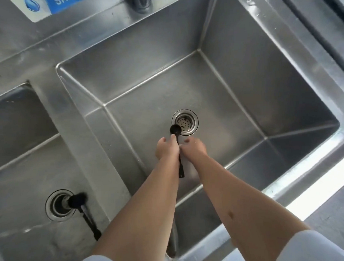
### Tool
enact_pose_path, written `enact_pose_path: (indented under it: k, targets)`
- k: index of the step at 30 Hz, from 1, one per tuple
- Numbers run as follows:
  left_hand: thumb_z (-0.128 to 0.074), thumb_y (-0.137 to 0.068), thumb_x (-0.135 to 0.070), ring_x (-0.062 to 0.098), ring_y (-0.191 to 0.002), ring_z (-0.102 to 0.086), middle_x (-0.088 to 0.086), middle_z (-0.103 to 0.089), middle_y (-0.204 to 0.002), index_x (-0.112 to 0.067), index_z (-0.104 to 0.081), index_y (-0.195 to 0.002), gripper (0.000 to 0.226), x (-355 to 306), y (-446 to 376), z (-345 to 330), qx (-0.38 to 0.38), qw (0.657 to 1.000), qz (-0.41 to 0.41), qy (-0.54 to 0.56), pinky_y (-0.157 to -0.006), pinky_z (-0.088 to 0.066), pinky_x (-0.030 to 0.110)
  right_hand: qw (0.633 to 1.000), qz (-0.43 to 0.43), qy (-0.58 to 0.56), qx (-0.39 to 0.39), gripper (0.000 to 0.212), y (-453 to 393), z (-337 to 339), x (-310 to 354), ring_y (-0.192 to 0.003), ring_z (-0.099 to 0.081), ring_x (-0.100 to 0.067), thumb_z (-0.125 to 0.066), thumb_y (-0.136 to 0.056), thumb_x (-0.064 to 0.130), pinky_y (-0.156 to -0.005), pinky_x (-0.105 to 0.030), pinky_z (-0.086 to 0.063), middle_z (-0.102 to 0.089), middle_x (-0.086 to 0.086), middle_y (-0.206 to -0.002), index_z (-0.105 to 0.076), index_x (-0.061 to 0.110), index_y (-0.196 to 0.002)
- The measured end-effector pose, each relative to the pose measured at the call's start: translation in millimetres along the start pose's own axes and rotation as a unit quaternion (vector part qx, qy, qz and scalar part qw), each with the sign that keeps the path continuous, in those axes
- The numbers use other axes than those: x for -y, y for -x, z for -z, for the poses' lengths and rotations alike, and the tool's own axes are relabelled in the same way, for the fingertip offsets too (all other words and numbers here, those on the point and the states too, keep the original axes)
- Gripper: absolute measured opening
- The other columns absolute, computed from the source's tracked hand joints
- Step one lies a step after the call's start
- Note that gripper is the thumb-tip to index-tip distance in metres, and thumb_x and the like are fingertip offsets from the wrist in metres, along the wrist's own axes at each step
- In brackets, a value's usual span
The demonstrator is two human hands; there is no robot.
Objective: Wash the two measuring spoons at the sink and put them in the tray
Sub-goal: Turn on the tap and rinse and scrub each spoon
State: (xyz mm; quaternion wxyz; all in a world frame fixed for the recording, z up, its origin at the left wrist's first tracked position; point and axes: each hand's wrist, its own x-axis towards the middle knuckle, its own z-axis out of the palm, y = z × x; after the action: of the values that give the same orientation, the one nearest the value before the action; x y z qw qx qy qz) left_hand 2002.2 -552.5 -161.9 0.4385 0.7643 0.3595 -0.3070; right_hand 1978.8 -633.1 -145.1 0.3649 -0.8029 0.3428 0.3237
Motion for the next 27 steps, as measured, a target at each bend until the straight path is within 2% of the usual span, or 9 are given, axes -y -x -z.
enact_pose_path:
  k: [4,8,11,15,18,21,23,25,27]
  targets:
    - [-0.061,-0.084,-0.039,0.015,-0.132,-0.044,0.0,-0.049,-0.145,-0.025,-0.044,-0.14,0.06,-35.9,61.6,69.8,0.023,0.974,-0.225,0.012,-0.108,-0.035,0.029,0.979,0.177,0.069,-0.08,0.045,67.4,26.1,39.0,-0.127,-0.05,-0.034,-0.051,-0.087,0.03,-0.09,-0.038,-0.043,-0.052,-0.01,-0.143,-0.051,0.025,-0.132]
    - [-0.054,-0.081,-0.046,-0.01,-0.119,-0.046,-0.013,-0.056,-0.134,-0.034,-0.048,-0.135,0.055,-22.6,105.1,176.1,-0.013,0.932,-0.36,0.023,-0.102,-0.035,0.016,0.95,0.273,0.142,-0.056,0.071,140.0,22.0,88.7,-0.151,-0.007,-0.034,-0.053,-0.09,0.045,-0.118,-0.046,-0.018,-0.01,-0.009,-0.165,-0.023,0.029,-0.153]
    - [-0.054,-0.085,-0.043,-0.014,-0.096,-0.052,-0.011,-0.066,-0.111,-0.035,-0.053,-0.13,0.046,21.9,109.5,253.3,-0.056,0.937,-0.342,0.051,-0.09,-0.04,0.012,0.92,0.356,0.157,-0.049,0.072,194.2,-15.0,127.9,-0.15,-0.009,-0.033,-0.054,-0.091,0.049,-0.118,-0.045,-0.02,-0.008,-0.007,-0.166,-0.022,0.03,-0.153]
    - [-0.058,-0.091,-0.028,0.017,-0.12,-0.055,0.006,-0.06,-0.133,-0.019,-0.055,-0.131,0.041,102.2,85.1,329.0,-0.116,0.969,-0.212,0.05,-0.095,-0.037,0.024,0.878,0.457,0.142,0.003,0.051,241.6,-104.8,164.4,-0.132,-0.047,-0.03,-0.053,-0.089,0.039,-0.101,-0.041,-0.046,-0.043,-0.007,-0.149,-0.048,0.02,-0.136]
    - [-0.056,-0.088,-0.025,0.027,-0.117,-0.057,0.009,-0.061,-0.13,-0.019,-0.058,-0.127,0.04,158.8,56.4,357.9,-0.12,0.988,-0.1,0.002,-0.093,-0.041,0.031,0.91,0.362,0.179,0.088,0.039,240.2,-188.1,164.2,-0.109,-0.063,-0.031,-0.051,-0.086,0.036,-0.086,-0.04,-0.054,-0.062,-0.007,-0.126,-0.056,0.022,-0.122]
    - [-0.055,-0.085,-0.022,0.028,-0.09,-0.06,-0.001,-0.066,-0.084,-0.028,-0.061,-0.084,0.009,206.4,16.5,360.8,-0.076,0.995,-0.059,-0.021,-0.077,-0.045,0.036,0.939,0.223,0.21,0.153,0.028,211.3,-259.8,141.2,-0.1,-0.065,-0.032,-0.047,-0.089,0.032,-0.078,-0.036,-0.055,-0.069,-0.011,-0.113,-0.061,0.02,-0.111]
    - [-0.05,-0.088,-0.022,0.03,-0.079,-0.058,-0.003,-0.056,-0.067,-0.023,-0.05,-0.068,0.02,226.7,-10.4,353.7,-0.05,0.994,-0.066,-0.068,-0.068,-0.042,0.036,0.952,0.17,0.197,0.16,0.025,188.7,-291.5,119.4,-0.096,-0.065,-0.03,-0.049,-0.09,0.029,-0.076,-0.033,-0.052,-0.07,-0.012,-0.111,-0.064,0.017,-0.106]
    - [-0.052,-0.089,-0.019,0.031,-0.089,-0.062,0.004,-0.067,-0.083,-0.021,-0.062,-0.086,0.011,240.7,-34.2,343.6,-0.02,0.994,-0.072,-0.079,-0.076,-0.046,0.035,0.97,0.123,0.159,0.138,0.027,169.6,-311.1,97.6,-0.097,-0.064,-0.03,-0.051,-0.091,0.032,-0.077,-0.033,-0.049,-0.068,-0.013,-0.114,-0.063,0.013,-0.106]
    - [-0.057,-0.088,-0.016,0.029,-0.106,-0.061,0.01,-0.067,-0.112,-0.014,-0.06,-0.119,0.031,251.5,-52.6,331.4,-0.003,0.995,-0.081,-0.066,-0.086,-0.044,0.03,0.977,0.089,0.148,0.121,0.03,153.8,-326.3,80.4,-0.106,-0.062,-0.034,-0.051,-0.091,0.032,-0.081,-0.033,-0.047,-0.066,-0.015,-0.12,-0.061,0.012,-0.112]
